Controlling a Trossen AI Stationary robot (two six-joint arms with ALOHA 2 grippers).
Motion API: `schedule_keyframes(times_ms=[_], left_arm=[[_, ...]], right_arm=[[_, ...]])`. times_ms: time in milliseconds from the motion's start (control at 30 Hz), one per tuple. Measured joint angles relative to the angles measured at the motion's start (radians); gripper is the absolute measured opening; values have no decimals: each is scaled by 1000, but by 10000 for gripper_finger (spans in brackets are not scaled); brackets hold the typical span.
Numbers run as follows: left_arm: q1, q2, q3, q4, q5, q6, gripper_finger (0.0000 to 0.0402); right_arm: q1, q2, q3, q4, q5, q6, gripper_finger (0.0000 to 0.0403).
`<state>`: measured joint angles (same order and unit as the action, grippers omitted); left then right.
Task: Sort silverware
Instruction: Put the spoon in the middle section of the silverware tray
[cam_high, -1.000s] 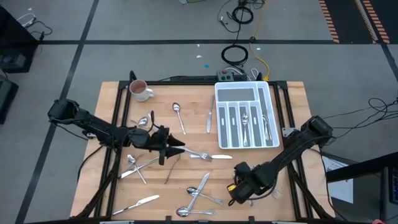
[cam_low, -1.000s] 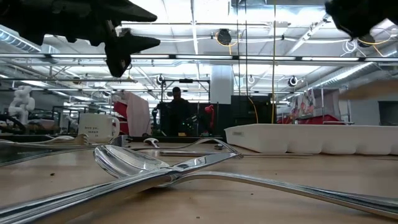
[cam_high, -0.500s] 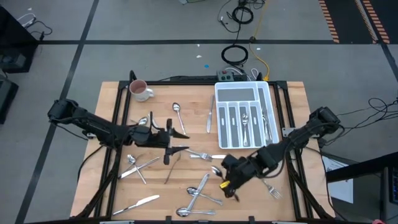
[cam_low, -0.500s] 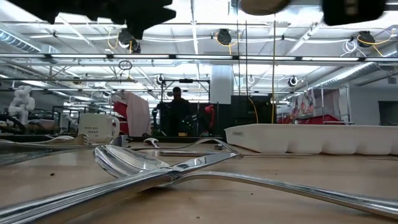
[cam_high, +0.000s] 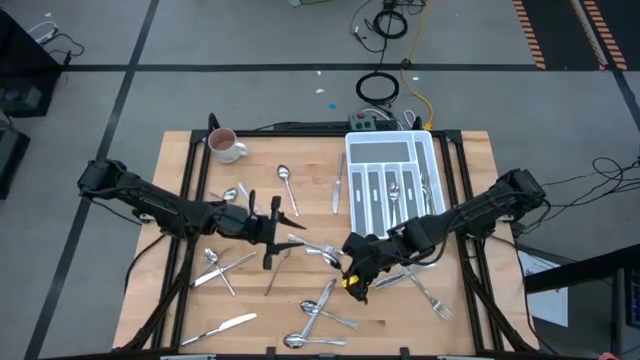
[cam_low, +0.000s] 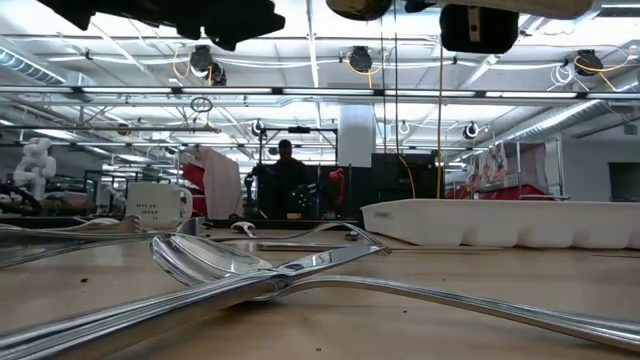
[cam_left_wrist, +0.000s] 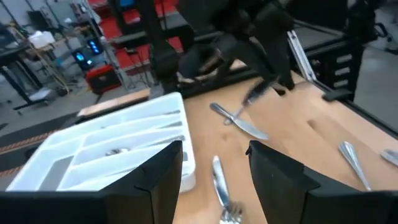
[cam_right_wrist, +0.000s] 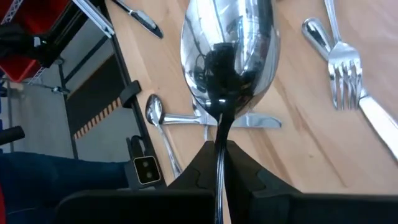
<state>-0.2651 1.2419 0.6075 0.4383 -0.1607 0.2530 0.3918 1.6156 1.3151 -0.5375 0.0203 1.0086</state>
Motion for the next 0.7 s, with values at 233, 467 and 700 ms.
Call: schedule_keyframes(times_ms=[233,467,700], left_arm=[[1,0,0,13,-1,46,191],[1,0,0,55,-2,50,191],[1,0,0,89,-5,72,191]], right_arm=[[-56,0,0,86,-17,-79,0],[-107,0,0,129,-50,-138,0],[-127,0,0,131,-57,-166,0]])
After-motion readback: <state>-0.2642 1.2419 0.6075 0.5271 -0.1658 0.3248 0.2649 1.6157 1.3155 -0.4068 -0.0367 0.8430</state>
